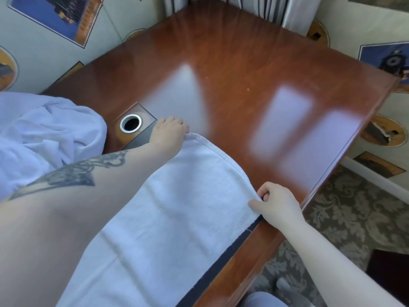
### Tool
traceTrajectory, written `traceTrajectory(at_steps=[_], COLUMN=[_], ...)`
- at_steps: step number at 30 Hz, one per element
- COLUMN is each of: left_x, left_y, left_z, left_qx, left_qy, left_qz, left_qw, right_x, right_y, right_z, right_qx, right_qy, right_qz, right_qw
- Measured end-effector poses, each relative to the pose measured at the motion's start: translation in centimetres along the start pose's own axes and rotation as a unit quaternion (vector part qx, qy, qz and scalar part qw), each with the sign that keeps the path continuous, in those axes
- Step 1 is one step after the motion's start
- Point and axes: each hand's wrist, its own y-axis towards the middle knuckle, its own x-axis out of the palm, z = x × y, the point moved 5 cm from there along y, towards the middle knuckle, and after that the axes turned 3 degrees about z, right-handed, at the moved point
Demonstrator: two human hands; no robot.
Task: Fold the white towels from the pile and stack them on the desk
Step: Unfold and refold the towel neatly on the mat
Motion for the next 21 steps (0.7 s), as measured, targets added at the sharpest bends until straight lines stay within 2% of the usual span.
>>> traceTrajectory(at_steps=[1, 3, 5, 9, 13, 17, 21], left_x=[-0.7, -1.8, -3.2, -5.4, -5.4, -4.4, -3.6], left_y=[-0.5, -1.6, -2.7, -5.3, -8.8, -13.6, -18.8], left_z=[-0.6, -1.9, -2.7, -4.2, -6.5, -8.8, -11.1], left_qx=[-0.055, -0.154, -0.19, -0.223, -0.231, -0.224, -0.221], left_qy=[-0.098, -0.286, -0.373, -0.446, -0.48, -0.432, -0.443], left_qz=[0.007, 0.001, 0.012, 0.037, 0.058, 0.06, 0.086], left_qw=[0.994, 0.946, 0.908, 0.866, 0.844, 0.871, 0.865], right_x=[0.1, 0.3, 0.5, 0.2, 0.8, 3.2, 6.1], right_y=[-0.4, -1.3, -2.2, -4.9, -8.1, -12.1, -17.6], right_z=[-0.1, 0.0, 0.1, -0.8, -2.9, -4.8, -7.1], right_qx=[-0.016, -0.033, -0.031, -0.031, -0.078, -0.115, -0.153], right_qy=[0.009, 0.061, 0.151, 0.29, 0.305, 0.321, 0.345], right_qz=[0.009, 0.023, 0.044, 0.129, 0.175, 0.183, 0.222], right_qw=[1.0, 0.997, 0.987, 0.948, 0.933, 0.922, 0.899])
